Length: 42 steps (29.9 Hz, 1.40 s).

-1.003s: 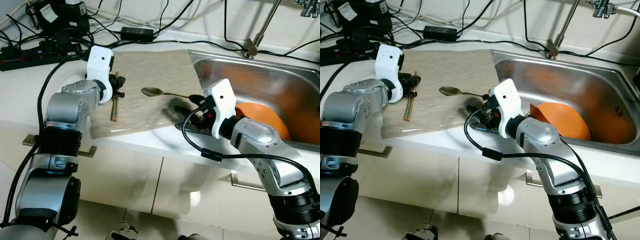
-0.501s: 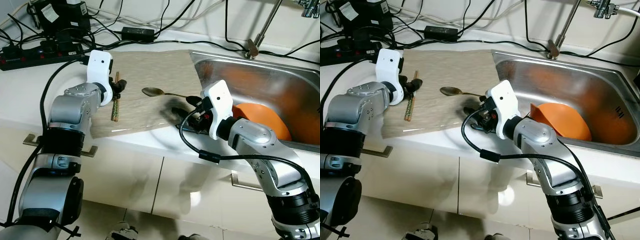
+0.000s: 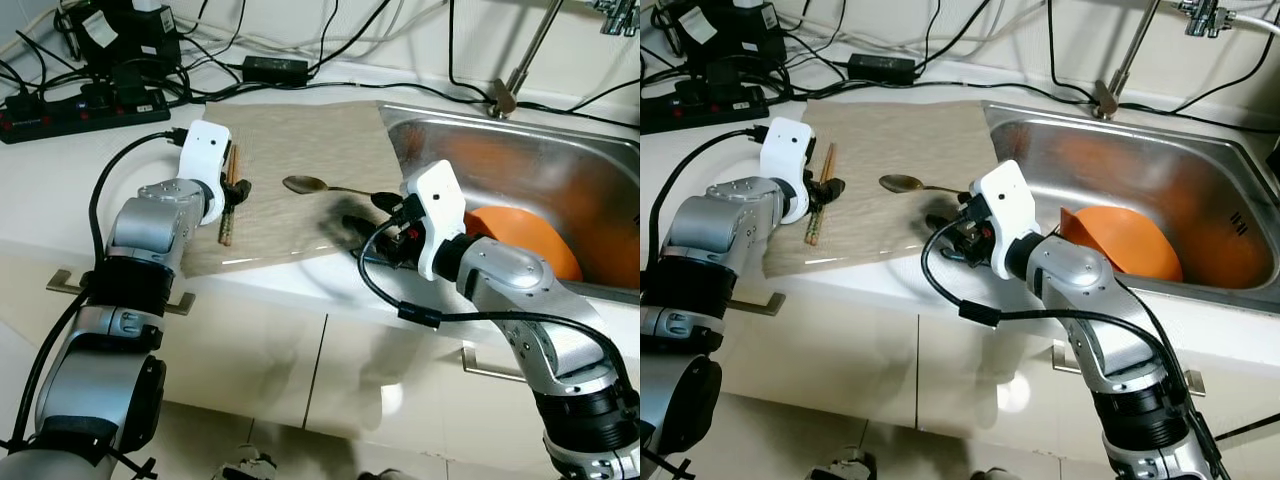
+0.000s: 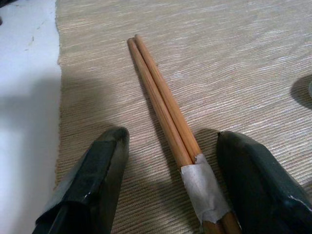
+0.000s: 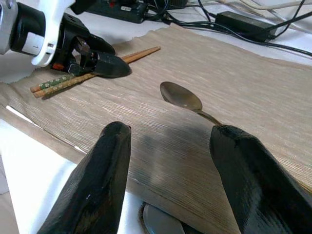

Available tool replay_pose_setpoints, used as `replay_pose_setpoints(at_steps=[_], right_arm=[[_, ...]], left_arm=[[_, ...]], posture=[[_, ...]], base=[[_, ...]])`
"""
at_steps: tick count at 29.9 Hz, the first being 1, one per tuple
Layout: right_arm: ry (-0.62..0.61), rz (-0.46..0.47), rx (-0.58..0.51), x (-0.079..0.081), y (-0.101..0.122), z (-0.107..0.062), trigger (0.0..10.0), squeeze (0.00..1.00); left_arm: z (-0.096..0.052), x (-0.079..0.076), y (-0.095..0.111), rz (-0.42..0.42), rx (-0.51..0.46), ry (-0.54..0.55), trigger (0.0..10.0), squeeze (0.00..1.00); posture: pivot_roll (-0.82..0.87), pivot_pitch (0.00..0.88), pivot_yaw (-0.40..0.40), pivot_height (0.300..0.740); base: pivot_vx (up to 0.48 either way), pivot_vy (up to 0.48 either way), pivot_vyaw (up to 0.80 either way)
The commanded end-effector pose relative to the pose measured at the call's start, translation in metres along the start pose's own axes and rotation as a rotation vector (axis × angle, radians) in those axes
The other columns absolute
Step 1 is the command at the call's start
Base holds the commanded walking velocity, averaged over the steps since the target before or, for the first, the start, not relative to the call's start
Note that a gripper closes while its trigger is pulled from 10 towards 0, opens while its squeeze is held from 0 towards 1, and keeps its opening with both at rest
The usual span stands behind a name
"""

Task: Kitchen organization

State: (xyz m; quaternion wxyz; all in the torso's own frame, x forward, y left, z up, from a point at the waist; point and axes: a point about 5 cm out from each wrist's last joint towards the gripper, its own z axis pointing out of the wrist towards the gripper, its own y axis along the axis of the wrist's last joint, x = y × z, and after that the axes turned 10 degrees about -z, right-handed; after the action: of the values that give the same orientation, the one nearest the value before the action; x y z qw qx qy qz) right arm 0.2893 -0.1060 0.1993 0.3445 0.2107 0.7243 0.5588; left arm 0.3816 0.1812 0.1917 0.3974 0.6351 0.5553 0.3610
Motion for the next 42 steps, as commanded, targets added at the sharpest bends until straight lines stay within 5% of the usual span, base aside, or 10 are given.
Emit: replay_pose_setpoints(at_steps=[1,2,4,5,16,22,33,42], right_arm=[[-0.015,-0.009,0.01,-0.001,0.0,-0.003,10.0,0.0],[-0.016,-0.009,0.012,-0.001,-0.001,-0.003,10.0,0.0],[-0.016,-0.008,0.012,-0.001,-0.001,-0.003,10.0,0.0],[-0.015,-0.008,0.013,-0.001,-0.001,-0.003,10.0,0.0],[0.025,-0.011,-0.011,0.0,0.001,-0.006,10.0,0.0],[0.18,-0.053,-0.044,0.007,0.004,-0.018,10.0,0.0],[0.17,-0.069,-0.036,0.006,0.003,-0.019,10.0,0.0],[0.093,-0.083,-0.024,-0.005,0.001,-0.018,10.0,0.0]], left_arm=[[0.003,-0.001,-0.013,0.006,0.06,0.001,10.0,0.0],[0.003,-0.001,-0.014,0.009,0.066,-0.005,1.7,0.0],[0.003,-0.001,-0.014,0.012,0.069,-0.006,1.7,0.0],[0.003,-0.001,-0.015,0.014,0.075,-0.006,0.0,0.0],[0.003,0.002,-0.012,0.004,0.067,-0.003,0.0,0.0],[0.003,0.003,-0.009,-0.015,0.047,-0.008,0.0,0.0],[0.002,0.004,-0.006,-0.028,0.026,-0.004,0.0,0.0],[-0.003,0.003,0.026,-0.125,-0.205,-0.049,0.0,0.0]], posture=[[0.04,0.007,-0.029,0.74],[0.04,0.008,-0.028,0.74],[0.04,0.008,-0.028,0.74],[0.04,0.008,-0.028,0.74],[0.04,0.005,-0.03,0.74],[0.04,0.0,-0.033,0.74],[0.04,0.0,-0.031,0.74],[0.03,0.0,-0.028,0.74]], base=[[0.0,0.0,0.0],[0.0,0.0,0.0],[0.0,0.0,0.0],[0.0,0.0,0.0],[0.0,0.0,0.0],[0.0,0.0,0.0],[0.0,0.0,0.0],[0.0,0.0,0.0]])
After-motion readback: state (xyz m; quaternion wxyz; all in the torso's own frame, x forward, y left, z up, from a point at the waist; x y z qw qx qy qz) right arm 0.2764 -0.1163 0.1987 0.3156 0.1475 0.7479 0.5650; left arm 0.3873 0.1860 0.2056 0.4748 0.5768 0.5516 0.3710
